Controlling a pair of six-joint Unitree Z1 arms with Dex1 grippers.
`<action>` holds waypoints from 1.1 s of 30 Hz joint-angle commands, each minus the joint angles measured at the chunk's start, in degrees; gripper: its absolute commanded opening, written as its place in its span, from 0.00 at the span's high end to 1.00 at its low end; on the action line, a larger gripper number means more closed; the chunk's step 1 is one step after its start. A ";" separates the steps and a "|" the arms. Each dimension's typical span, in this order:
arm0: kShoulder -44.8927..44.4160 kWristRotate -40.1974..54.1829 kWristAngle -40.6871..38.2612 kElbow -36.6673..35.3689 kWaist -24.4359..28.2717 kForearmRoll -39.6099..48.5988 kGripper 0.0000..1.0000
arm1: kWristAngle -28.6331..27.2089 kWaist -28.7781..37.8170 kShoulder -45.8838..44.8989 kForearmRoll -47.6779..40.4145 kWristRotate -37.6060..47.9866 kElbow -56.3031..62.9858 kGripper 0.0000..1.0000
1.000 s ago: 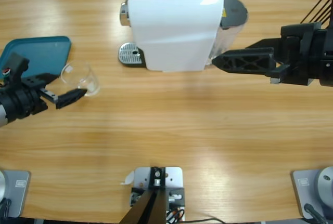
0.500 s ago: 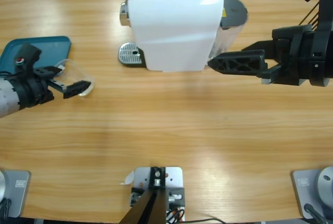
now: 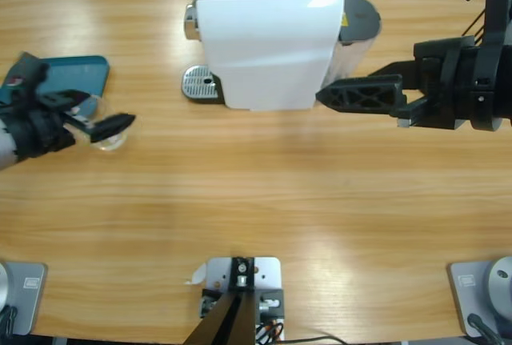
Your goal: Pour coffee
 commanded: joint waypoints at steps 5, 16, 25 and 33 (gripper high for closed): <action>-21.84 0.76 1.38 -2.25 0.18 22.91 0.01 | 0.43 0.41 1.02 -1.51 0.56 2.08 0.00; -9.52 0.04 2.88 -3.13 0.37 21.87 0.00 | 0.46 0.41 0.30 -0.40 0.63 2.24 0.00; -9.15 -0.03 4.51 -3.25 3.26 21.29 0.00 | 0.53 0.41 2.12 -0.89 0.72 2.25 0.00; -4.07 -1.35 2.61 -1.30 3.43 14.03 0.00 | 0.01 0.41 2.14 -0.79 0.72 1.90 0.00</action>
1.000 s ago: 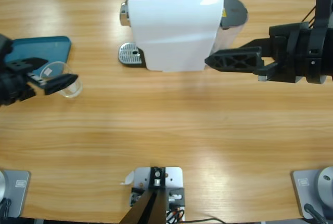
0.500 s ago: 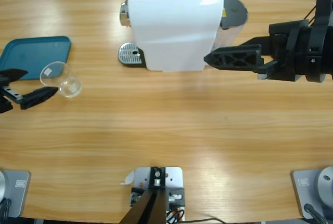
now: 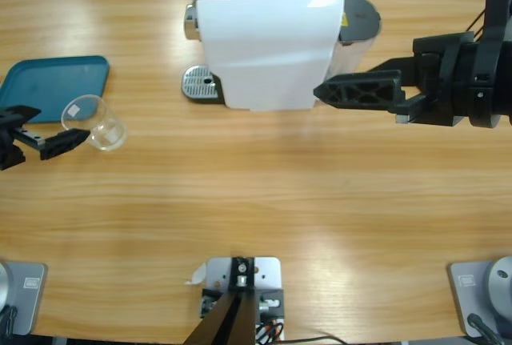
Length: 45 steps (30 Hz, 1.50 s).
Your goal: Pour coffee
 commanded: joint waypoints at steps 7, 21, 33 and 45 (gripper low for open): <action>8.20 -1.79 -1.07 2.94 1.33 -9.03 0.00 | 0.18 0.40 1.99 0.81 0.71 1.73 0.00; 14.54 -3.48 -1.17 5.51 2.69 -17.40 0.00 | 0.38 0.40 2.04 1.04 0.86 1.82 0.00; 17.76 -4.76 -1.26 8.43 2.79 -24.50 0.02 | 0.80 0.40 2.13 1.07 0.89 1.75 0.00; 17.71 -6.20 -0.89 10.45 2.83 -26.88 0.54 | 1.40 0.40 1.83 1.16 0.89 1.56 0.00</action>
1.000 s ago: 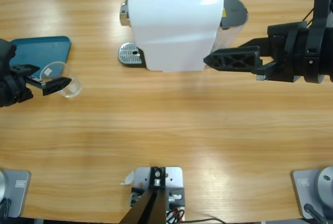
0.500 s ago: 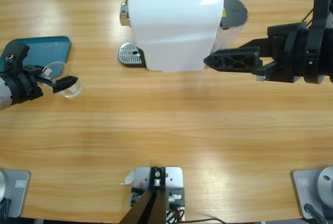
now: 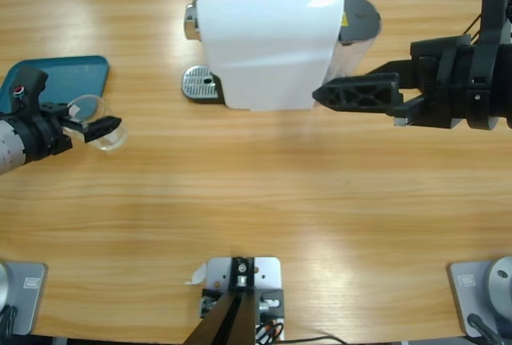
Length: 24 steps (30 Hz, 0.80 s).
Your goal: Pour coffee
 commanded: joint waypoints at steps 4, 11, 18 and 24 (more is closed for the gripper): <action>2.21 -2.10 0.11 2.70 0.41 -1.38 0.77 | 0.98 0.40 1.58 0.99 0.75 1.47 0.00; -3.87 -0.27 -1.38 0.96 0.41 -0.87 1.00 | 0.89 0.40 1.60 1.82 0.61 0.72 0.00; -6.95 17.20 -15.69 -8.30 2.92 6.65 1.00 | 0.48 1.11 3.28 8.60 -9.41 -3.71 0.00; -3.57 35.36 -34.18 -19.09 18.32 20.85 1.00 | -0.80 1.11 2.55 11.07 -12.00 -4.87 0.00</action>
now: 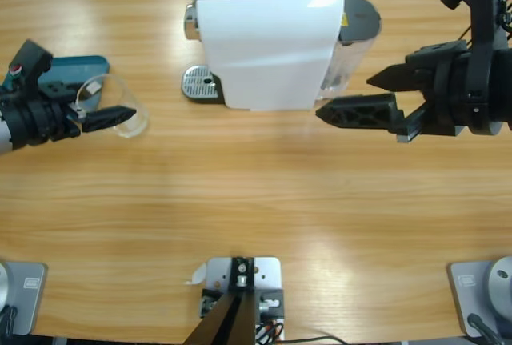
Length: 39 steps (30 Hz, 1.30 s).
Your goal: Pour coffee
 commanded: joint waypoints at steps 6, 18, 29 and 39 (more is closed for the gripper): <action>13.53 35.36 -30.47 -27.48 23.99 24.44 1.00 | -4.29 0.55 -3.93 8.58 -5.16 -2.74 0.00; 28.49 41.49 -34.18 -33.23 19.07 22.37 1.00 | -12.17 0.55 -9.57 21.61 -5.81 -9.01 0.00; 36.33 40.44 -35.30 -38.87 13.53 19.25 1.00 | -12.24 0.55 -13.28 28.52 -5.30 -10.05 0.00; 38.02 36.29 -35.49 -39.91 13.39 17.30 1.00 | -11.85 0.55 -12.68 28.18 -4.14 -10.44 0.00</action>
